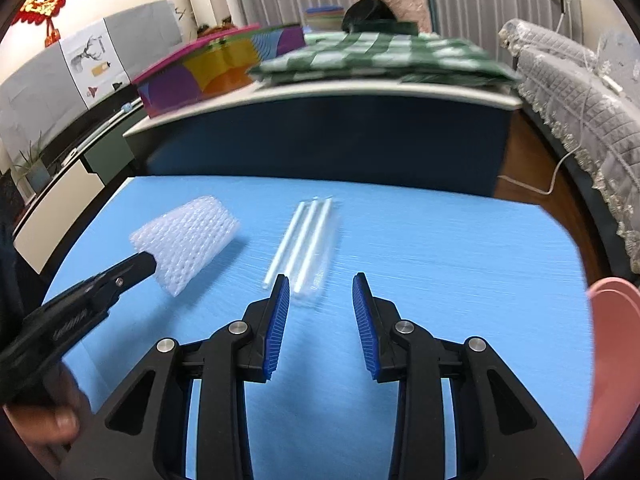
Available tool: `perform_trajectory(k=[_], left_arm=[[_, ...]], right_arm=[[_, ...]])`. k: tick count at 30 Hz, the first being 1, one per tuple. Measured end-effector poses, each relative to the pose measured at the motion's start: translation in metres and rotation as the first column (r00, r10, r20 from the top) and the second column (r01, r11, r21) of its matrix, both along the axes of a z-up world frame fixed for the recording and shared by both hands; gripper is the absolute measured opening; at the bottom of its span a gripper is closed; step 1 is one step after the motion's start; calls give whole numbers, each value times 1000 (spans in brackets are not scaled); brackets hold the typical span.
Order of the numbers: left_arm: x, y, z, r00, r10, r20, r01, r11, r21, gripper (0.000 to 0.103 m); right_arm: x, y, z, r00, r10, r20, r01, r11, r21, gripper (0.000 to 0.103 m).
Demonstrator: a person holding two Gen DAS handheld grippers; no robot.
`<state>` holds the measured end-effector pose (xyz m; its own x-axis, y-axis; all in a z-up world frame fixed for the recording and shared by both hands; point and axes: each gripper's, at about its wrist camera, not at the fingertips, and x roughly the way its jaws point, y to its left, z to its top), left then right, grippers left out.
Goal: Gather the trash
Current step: 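Grasp the clear bubble-wrap piece with the left tool while the right tool grasps the clear straws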
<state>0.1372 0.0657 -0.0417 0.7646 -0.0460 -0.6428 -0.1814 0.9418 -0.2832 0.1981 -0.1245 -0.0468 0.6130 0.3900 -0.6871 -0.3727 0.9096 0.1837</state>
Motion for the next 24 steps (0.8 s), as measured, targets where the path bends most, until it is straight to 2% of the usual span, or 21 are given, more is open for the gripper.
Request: perform_trajectory(k=[11, 12, 14, 17, 24], left_arm=[[1, 12, -5, 1000, 14, -19, -14, 1000, 6, 5], [1, 13, -6, 1000, 15, -21, -14, 1000, 5, 5], [0, 14, -6, 1000, 18, -22, -18, 1000, 5, 5], [-1, 13, -5, 1000, 19, -20, -19, 1000, 4, 5], [-6, 2, 6, 1000, -1, 3, 0, 1000, 20, 5]], right_arm=[[27, 31, -24, 998, -19, -63, 17, 999, -39, 33], [27, 31, -25, 998, -23, -63, 20, 999, -41, 31], [27, 32, -25, 998, -25, -61, 23, 999, -44, 19], [24, 30, -23, 998, -25, -52, 23, 999, -44, 6], [3, 5, -10, 999, -41, -14, 40, 998, -45, 5]])
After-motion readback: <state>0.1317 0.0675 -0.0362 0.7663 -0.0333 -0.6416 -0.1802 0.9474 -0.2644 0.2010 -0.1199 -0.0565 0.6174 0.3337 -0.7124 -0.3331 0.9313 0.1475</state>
